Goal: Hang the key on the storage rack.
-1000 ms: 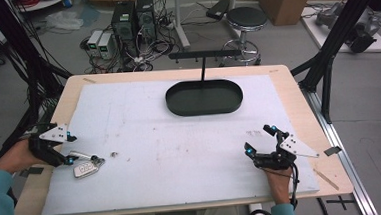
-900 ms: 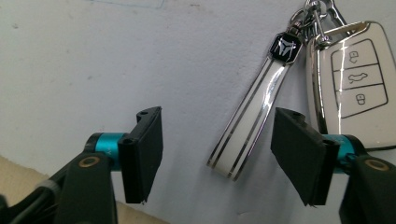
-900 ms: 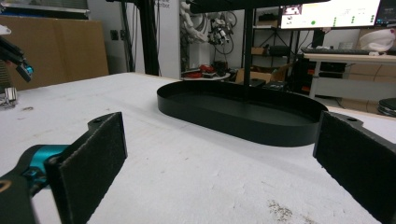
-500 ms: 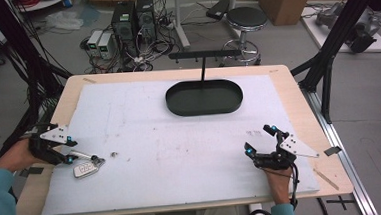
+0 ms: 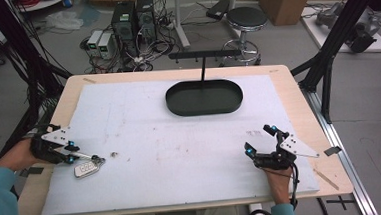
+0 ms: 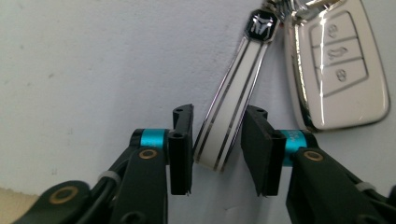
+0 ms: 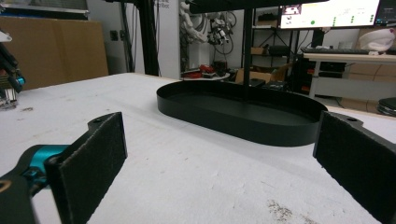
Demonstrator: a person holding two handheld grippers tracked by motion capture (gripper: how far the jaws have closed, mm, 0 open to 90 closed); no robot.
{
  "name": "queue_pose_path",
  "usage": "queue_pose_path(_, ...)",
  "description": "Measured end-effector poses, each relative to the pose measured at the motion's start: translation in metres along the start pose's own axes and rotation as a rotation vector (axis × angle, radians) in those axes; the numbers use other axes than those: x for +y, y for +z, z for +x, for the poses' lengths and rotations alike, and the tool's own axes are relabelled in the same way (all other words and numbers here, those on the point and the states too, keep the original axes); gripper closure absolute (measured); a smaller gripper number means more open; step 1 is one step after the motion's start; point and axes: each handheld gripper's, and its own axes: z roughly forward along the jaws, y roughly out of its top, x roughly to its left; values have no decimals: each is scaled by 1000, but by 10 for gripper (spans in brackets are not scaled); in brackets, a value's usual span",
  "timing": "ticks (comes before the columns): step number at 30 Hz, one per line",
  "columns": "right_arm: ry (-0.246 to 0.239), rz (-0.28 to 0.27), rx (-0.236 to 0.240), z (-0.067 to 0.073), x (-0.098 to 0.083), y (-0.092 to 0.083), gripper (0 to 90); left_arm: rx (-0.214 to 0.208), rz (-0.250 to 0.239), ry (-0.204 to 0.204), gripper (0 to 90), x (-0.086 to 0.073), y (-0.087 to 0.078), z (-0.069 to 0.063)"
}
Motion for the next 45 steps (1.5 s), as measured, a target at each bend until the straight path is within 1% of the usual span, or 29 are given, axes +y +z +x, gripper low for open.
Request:
queue_pose_path(4, -1, 1, -1, 0, 0, 0, 21, 3, 1, -14, 718, 0, 1, -2)
queue_pose_path(6, 0, 1, -1, 0, 0, 0, 21, 6, -3, -53, 735, -1, -1, -4)
queue_pose_path(9, 2, 3, 0, 0, 0, 0, 21, 13, -8, -65, 740, -1, -2, -4)
queue_pose_path(11, 0, 0, 0, 0, 0, 0, 21, -2, -30, -93, 741, -1, -1, -6)
queue_pose_path(13, -2, 1, -1, 0, 0, 0, 21, -4, -30, -84, 742, -1, 0, -6)
queue_pose_path(14, -1, 0, 0, 0, 0, 0, 21, 9, -49, -90, 742, -1, 1, -8)
queue_pose_path(16, -1, 1, -1, 0, 0, 0, 21, 12, -55, -92, 743, 0, 1, -8)
queue_pose_path(18, 0, 0, 0, 0, 0, 0, 20, 31, -71, -87, 743, 2, 2, -9)
queue_pose_path(19, -1, 0, -1, 0, 0, 0, 21, 31, -71, -87, 744, 2, 2, -9)
queue_pose_path(21, 0, 0, 0, 0, 0, 0, 21, 64, -88, -104, 744, 4, -2, -10)
queue_pose_path(22, -10, -5, -3, -1, 0, 0, 21, 73, -103, -119, 744, 5, -3, -11)
queue_pose_path(23, -7, -4, -1, -1, 0, 0, 20, 79, -114, -128, 744, 6, -5, -11)
queue_pose_path(24, -2, 0, -3, -1, 0, 0, 21, 79, -114, -128, 744, 6, -5, -11)
queue_pose_path(25, -1, -1, -3, -1, 0, 0, 21, 88, -136, -135, 745, 7, -8, -11)
queue_pose_path(26, 2, -1, -3, -1, 0, 0, 20, 108, -148, -131, 745, 8, -10, -12)
queue_pose_path(27, 6, 0, -4, -1, 0, 0, 21, 108, -148, -131, 745, 8, -10, -12)
queue_pose_path(29, 10, -2, -3, -1, 0, 0, 20, 126, -165, -142, 746, 10, -13, -13)
queue_pose_path(31, 4, 3, -8, -1, 0, 0, 20, 136, -186, -163, 746, 13, -18, -14)
queue_pose_path(32, 1, 4, -8, -1, 1, 1, 21, 136, -186, -163, 746, 13, -18, -14)
queue_pose_path(33, 8, 11, -8, 0, 1, 1, 20, 135, -197, -165, 745, 14, -20, -14)
queue_pose_path(34, 3, 16, -8, 0, 1, 1, 20, 148, -211, -174, 746, 17, -24, -15)
queue_pose_path(35, -3, 18, -6, 0, 1, 2, 20, 143, -228, -187, 746, 18, -26, -15)
queue_pose_path(36, 1, 25, -4, 1, 1, 2, 20, 143, -228, -187, 745, 18, -26, -15)
queue_pose_path(37, -12, 23, -6, 0, 2, 3, 21, 155, -246, -187, 745, 21, -31, -16)
queue_pose_path(38, -7, 31, 0, 1, 2, 3, 20, 155, -246, -187, 745, 21, -31, -16)
queue_pose_path(39, -8, 33, 6, 1, 2, 3, 20, 164, -289, -201, 745, 25, -34, -17)
queue_pose_path(41, 12, 28, 31, 1, 3, 5, 20, 162, -300, -191, 745, 28, -36, -17)
queue_pose_path(43, 16, 29, 45, 1, 5, 6, 20, 158, -330, -194, 746, 33, -38, -17)
queue_pose_path(45, 16, 26, 62, 3, 9, 8, 20, 156, -337, -186, 746, 39, -38, -17)
